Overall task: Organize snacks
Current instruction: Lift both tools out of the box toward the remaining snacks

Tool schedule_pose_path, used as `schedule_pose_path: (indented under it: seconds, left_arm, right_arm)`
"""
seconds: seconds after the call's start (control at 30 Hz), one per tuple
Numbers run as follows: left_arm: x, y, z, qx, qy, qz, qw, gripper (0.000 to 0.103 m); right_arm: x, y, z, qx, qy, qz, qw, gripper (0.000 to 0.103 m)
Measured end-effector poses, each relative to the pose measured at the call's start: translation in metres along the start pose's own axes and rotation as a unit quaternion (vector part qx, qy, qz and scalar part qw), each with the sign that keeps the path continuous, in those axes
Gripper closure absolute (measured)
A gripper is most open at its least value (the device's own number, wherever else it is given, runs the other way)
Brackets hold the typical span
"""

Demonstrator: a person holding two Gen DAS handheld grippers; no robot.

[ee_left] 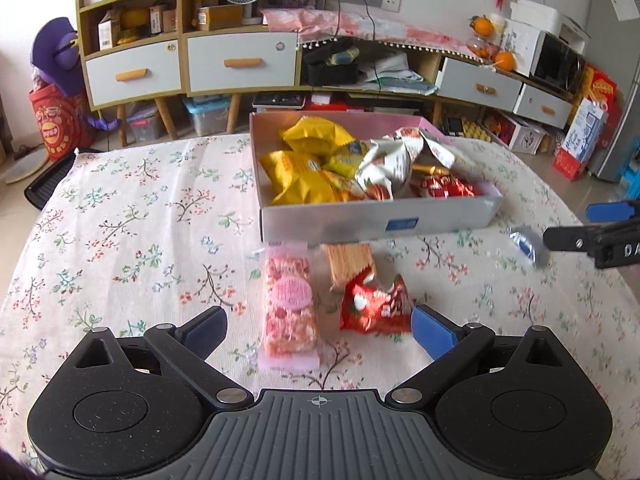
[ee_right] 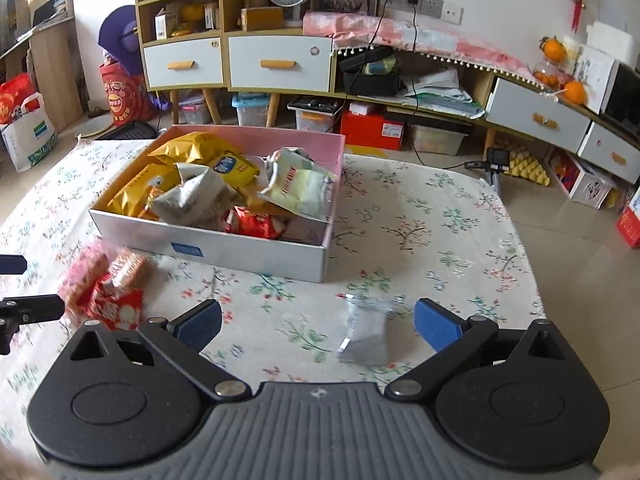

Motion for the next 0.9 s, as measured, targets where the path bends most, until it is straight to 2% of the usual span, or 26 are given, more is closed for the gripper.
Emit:
schedule_pose_path:
  seconds: [0.17,0.33,0.63,0.73,0.9]
  left_arm:
    - [0.008,-0.011,0.003,0.016,-0.006,-0.011,0.9998,0.004]
    - [0.026,-0.020,0.007,0.032,-0.032,-0.056,0.9974,0.004]
    - [0.054,-0.024,-0.009,0.006,-0.057,-0.083,0.9949,0.008]
    - [0.057,-0.023,-0.018,-0.004,-0.059,-0.068,0.9959,0.012]
    - [0.051,-0.016,-0.031,-0.007,-0.064,-0.012,0.9979,0.018]
  right_arm:
    - [0.013,-0.013,-0.005,-0.011,0.012,-0.005,1.000,0.000]
    - [0.016,-0.026,-0.014,-0.032,0.018,0.024,0.999,0.000]
    - [0.021,-0.034,-0.032,-0.059,0.023,0.015,0.998,0.000]
    - [0.022,-0.033,-0.038,-0.065,0.030,0.007,0.997,0.001]
    - [0.023,-0.032,-0.049,-0.071,0.031,-0.008,0.997,0.001]
Point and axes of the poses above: each gripper's, at about its wrist camera, not at the fingertips, and z roughly against the way its jaws point, x to its right, y to its top, the point moved 2 cm from there along -z, roughly the way its jaws point, and after that the axes turned 10 degrees about -x, right-handed, at the moved point
